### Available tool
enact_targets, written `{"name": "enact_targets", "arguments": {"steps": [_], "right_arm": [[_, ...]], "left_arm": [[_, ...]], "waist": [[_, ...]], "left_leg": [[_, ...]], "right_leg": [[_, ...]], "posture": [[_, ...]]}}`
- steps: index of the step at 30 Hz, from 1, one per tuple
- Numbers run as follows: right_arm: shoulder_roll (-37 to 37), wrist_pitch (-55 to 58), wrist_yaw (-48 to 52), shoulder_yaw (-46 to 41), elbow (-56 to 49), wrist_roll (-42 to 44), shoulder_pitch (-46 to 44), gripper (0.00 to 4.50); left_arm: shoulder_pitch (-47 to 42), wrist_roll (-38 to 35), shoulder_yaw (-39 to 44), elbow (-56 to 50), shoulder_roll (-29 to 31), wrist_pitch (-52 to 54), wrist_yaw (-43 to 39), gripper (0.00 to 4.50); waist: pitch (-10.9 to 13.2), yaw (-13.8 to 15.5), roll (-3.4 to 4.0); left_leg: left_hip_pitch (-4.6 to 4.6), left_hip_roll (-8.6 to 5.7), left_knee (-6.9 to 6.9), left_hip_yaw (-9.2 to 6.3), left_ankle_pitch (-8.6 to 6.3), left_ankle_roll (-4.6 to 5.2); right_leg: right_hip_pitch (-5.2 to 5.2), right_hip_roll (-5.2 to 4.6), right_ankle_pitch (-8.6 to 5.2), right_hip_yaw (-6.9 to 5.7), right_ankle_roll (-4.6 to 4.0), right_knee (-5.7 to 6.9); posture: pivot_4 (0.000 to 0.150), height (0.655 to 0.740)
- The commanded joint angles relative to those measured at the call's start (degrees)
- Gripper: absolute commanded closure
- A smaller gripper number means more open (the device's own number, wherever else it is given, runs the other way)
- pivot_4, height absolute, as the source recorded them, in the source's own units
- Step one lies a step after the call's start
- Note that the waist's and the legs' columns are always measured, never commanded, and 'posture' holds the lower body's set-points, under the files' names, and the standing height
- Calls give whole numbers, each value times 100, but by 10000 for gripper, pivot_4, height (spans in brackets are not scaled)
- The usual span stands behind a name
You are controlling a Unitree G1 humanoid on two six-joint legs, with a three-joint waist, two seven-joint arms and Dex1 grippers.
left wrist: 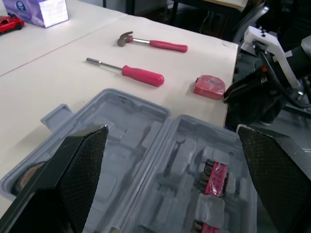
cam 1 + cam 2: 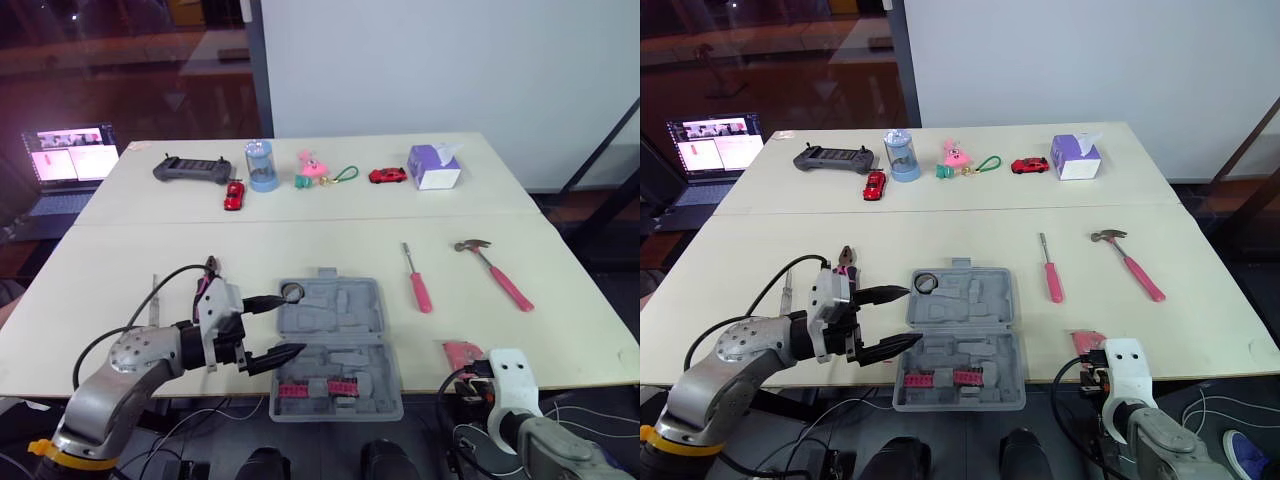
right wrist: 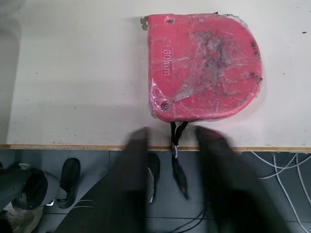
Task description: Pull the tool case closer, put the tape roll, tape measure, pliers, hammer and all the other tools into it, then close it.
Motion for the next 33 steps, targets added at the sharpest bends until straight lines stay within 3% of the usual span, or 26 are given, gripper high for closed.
{"name": "enact_targets", "arguments": {"steps": [1, 3, 7, 10, 15, 18, 25, 33], "right_arm": [[-34, 51, 108, -270, -250, 121, 113, 9843], [-156, 196, 248, -458, -438, 238, 134, 143], [-1141, 610, 1141, -1059, -736, 790, -7, 143], [-2242, 304, 2114, -1102, -458, 1093, -226, 143], [-3738, -1339, 3886, -479, 665, 968, -579, 143], [-4462, -2723, 4742, 318, 1849, 386, -1213, 143], [-4738, -5179, 5863, 1899, 4064, -881, -2750, 143], [-4363, -6336, 6229, 2492, 5361, -1379, -3471, 143]], "left_arm": [[91, 104, 53, -127, 78, -252, -103, 0], [154, 98, 73, -129, 85, -261, -109, 0], [380, 32, 190, -186, 177, -180, -144, 0], [628, -31, 261, -248, 291, -188, -247, 0], [906, 79, 322, -184, 393, -465, -461, 0], [1037, 163, 389, -110, 425, -823, -654, 0], [1317, 278, 419, -171, 646, -968, -775, 0], [1369, 316, 396, -293, 544, -989, -521, 0]], "waist": [[0, -2, 0], [0, -3, 1], [5, -16, 1], [6, -34, 0], [14, -2, -13], [23, -12, -21], [35, -35, -15], [37, -20, -11]], "left_leg": [[0, 0, 0, 0, 0, 0], [0, 0, 0, 1, 0, 0], [-1, -1, 2, 5, 0, 0], [4, 0, 2, 6, 0, 0], [4, 2, 2, 7, 0, 1], [4, 2, 10, 9, 0, 1], [6, 2, 8, 11, 0, 1], [3, 2, 8, 10, 1, -2]], "right_leg": [[0, 0, 0, 0, 0, 0], [0, 0, 0, 0, 0, -1], [3, -1, 0, 3, 0, -6], [5, 0, 0, 3, 0, -6], [9, 0, 0, -1, 0, -9], [17, 0, 0, -2, 0, -14], [17, -2, 1, -3, 2, -17], [13, -2, 1, -2, 2, -14]], "posture": [[1500, 7400], [1500, 7400], [1500, 7400], [1500, 7400], [1500, 7400], [1500, 7400], [1500, 7400], [1500, 7400]]}}
